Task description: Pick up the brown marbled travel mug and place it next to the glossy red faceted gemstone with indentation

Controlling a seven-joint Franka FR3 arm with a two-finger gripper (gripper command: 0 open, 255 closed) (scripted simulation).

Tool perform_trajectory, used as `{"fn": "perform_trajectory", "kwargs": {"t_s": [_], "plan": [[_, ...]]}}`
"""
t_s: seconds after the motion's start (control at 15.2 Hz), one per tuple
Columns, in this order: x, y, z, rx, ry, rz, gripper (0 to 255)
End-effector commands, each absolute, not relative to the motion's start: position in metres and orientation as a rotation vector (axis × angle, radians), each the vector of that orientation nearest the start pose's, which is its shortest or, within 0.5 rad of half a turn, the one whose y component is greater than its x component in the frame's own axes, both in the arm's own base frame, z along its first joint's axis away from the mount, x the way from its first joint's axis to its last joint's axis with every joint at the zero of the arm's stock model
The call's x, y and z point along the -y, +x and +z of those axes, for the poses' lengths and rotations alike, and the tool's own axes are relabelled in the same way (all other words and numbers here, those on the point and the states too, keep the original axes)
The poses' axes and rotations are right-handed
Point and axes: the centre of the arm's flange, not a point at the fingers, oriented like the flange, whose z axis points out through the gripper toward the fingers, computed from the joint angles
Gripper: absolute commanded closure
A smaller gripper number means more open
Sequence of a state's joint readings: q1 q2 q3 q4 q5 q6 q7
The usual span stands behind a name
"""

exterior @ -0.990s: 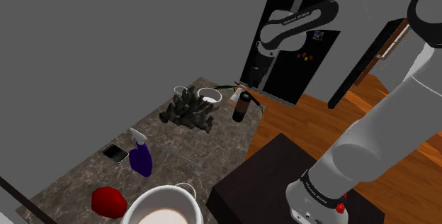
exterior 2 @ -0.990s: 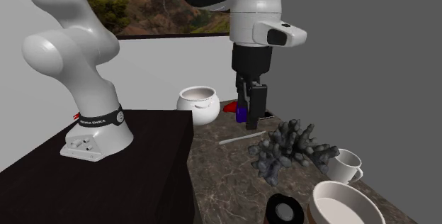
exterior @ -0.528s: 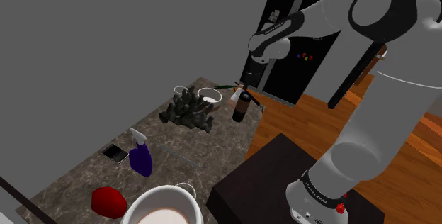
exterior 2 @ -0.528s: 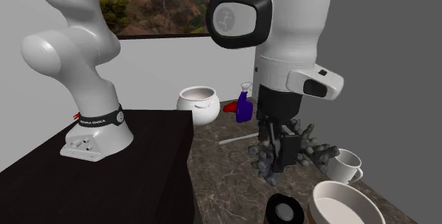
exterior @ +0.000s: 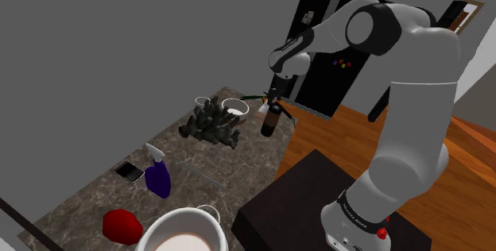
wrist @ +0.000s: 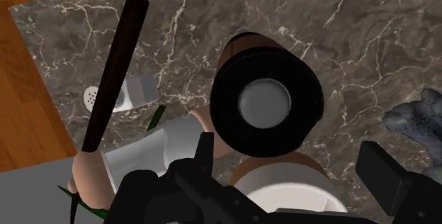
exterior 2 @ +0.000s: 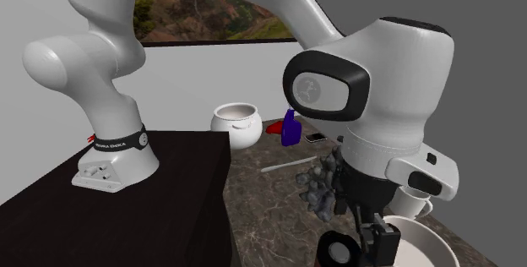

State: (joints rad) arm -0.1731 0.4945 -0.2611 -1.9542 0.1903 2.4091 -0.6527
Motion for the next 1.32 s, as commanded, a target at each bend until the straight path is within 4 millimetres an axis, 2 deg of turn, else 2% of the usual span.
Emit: {"fn": "perform_trajectory", "kwargs": {"t_s": [0.0,0.46,0.99,1.06,1.25], "plan": [[0.264,0.572,0.216,0.161,-3.128,0.020,0],[0.264,0.571,0.176,0.161,-3.128,0.020,0],[0.264,0.571,0.176,0.161,-3.128,0.020,0],[0.264,0.571,0.176,0.161,-3.128,0.020,255],[0.264,0.571,0.176,0.161,-3.128,0.020,255]]}}
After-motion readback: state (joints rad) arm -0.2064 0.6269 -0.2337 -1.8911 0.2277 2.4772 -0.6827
